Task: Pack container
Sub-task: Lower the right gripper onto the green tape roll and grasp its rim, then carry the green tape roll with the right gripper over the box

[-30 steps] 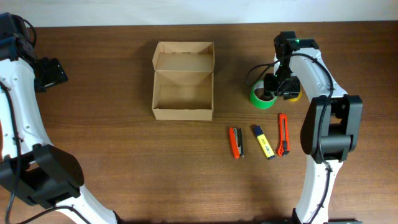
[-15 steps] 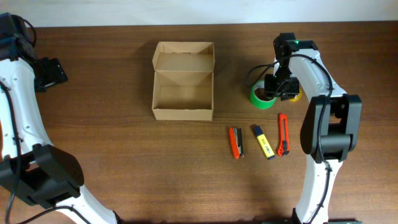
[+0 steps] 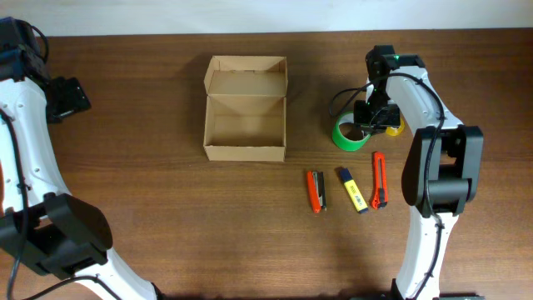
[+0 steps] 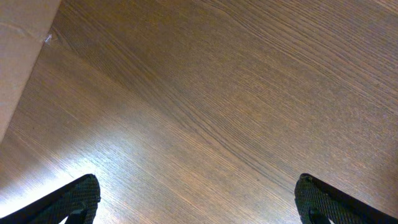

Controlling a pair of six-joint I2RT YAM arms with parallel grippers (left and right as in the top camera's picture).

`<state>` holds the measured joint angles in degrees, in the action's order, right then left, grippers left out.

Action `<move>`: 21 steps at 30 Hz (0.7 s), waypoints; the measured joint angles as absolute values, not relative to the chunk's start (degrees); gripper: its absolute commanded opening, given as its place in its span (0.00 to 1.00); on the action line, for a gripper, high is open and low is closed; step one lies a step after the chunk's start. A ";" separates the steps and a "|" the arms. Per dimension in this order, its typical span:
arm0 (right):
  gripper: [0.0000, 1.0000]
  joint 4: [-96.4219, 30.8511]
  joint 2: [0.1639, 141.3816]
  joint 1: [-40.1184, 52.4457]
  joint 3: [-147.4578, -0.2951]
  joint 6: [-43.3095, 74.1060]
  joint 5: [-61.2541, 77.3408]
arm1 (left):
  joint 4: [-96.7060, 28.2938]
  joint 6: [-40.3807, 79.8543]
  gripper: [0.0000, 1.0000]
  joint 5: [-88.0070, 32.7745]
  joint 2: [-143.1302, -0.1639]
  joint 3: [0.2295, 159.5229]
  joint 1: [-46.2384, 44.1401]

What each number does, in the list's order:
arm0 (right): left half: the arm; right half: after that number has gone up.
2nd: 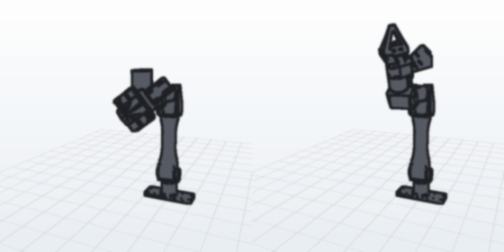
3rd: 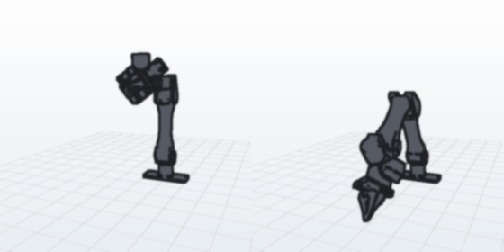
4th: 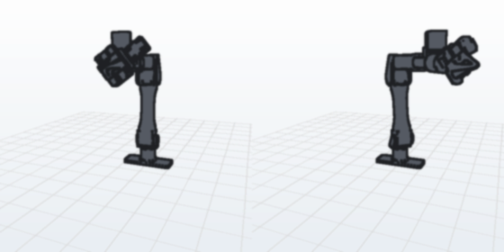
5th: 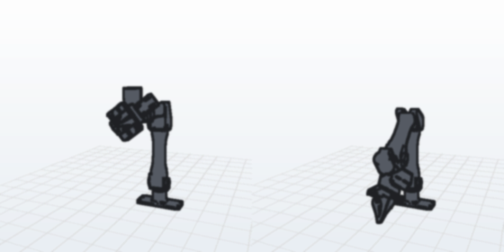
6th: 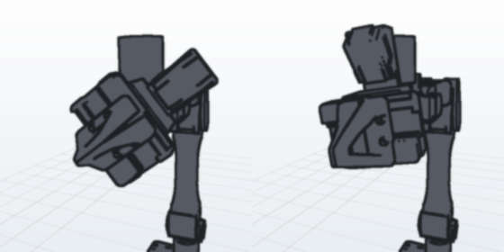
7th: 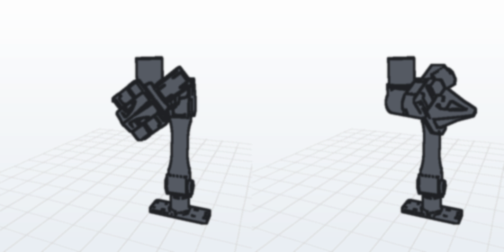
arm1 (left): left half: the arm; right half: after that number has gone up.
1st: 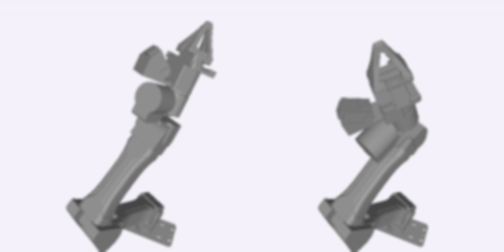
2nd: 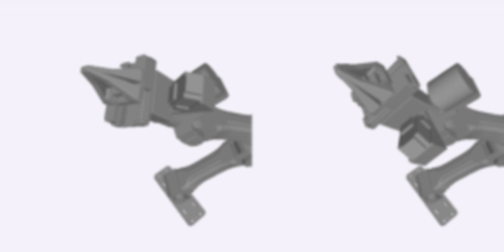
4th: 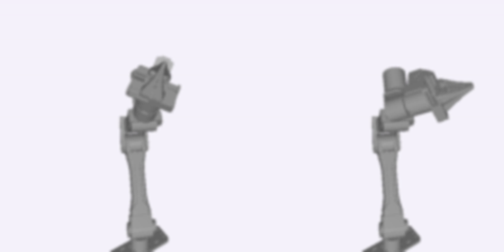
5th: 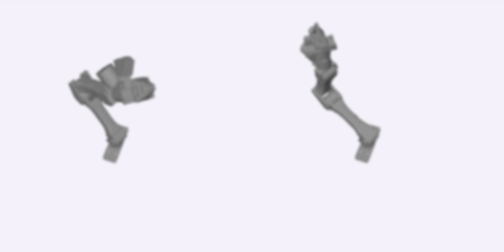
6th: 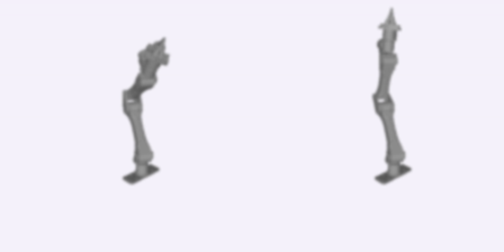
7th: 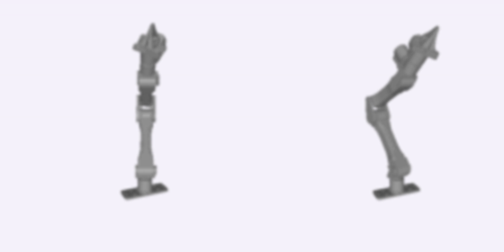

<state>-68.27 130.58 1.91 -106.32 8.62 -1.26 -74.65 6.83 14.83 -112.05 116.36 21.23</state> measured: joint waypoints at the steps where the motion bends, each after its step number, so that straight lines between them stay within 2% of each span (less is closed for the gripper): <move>1: 0.04 -68.29 130.58 1.91 -106.32 8.54 -1.26 | -74.65 6.83 1.00 14.83 -112.05 116.36 21.23; 11: 0.04 -69.38 128.40 3.14 -105.75 7.07 -1.26 | -74.65 6.83 1.00 14.85 -112.05 116.36 21.23; 21: 0.04 -68.03 105.30 8.69 -105.65 6.61 -1.04 | -74.65 6.83 1.00 14.85 -112.05 116.36 21.23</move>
